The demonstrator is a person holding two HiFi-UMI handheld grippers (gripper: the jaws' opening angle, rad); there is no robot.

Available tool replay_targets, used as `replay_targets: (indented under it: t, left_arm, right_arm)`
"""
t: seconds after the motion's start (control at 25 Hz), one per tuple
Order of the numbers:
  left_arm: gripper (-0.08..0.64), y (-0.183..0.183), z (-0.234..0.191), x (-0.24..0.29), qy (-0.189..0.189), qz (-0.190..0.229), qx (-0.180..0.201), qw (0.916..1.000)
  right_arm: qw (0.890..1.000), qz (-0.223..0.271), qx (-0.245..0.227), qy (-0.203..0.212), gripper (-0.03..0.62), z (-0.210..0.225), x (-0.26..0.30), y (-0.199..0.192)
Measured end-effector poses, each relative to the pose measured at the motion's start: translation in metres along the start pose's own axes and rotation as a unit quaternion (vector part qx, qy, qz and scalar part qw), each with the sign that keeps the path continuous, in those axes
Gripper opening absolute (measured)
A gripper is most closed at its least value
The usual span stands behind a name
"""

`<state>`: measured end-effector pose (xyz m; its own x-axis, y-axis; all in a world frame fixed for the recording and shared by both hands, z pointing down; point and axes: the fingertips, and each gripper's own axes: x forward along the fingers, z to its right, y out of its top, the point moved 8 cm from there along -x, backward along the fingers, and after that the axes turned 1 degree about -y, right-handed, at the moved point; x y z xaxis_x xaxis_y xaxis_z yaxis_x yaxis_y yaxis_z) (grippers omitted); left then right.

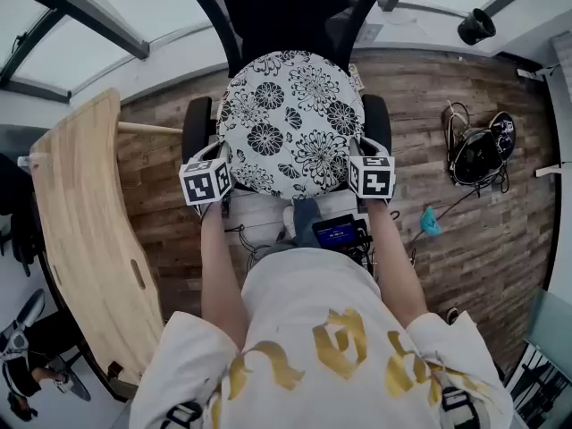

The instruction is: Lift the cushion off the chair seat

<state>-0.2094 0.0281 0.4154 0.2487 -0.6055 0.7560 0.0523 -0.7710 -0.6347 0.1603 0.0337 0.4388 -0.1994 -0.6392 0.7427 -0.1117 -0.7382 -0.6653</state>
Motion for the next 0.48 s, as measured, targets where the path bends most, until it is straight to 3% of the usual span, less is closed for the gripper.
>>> replay_targets:
  t: [0.48]
  left_arm:
    - [0.020,0.003,-0.003,-0.028,0.008,0.019,0.001,0.9998]
  right_arm:
    - [1.000,0.021,0.002,-0.001,0.031,0.000,-0.035,-0.001]
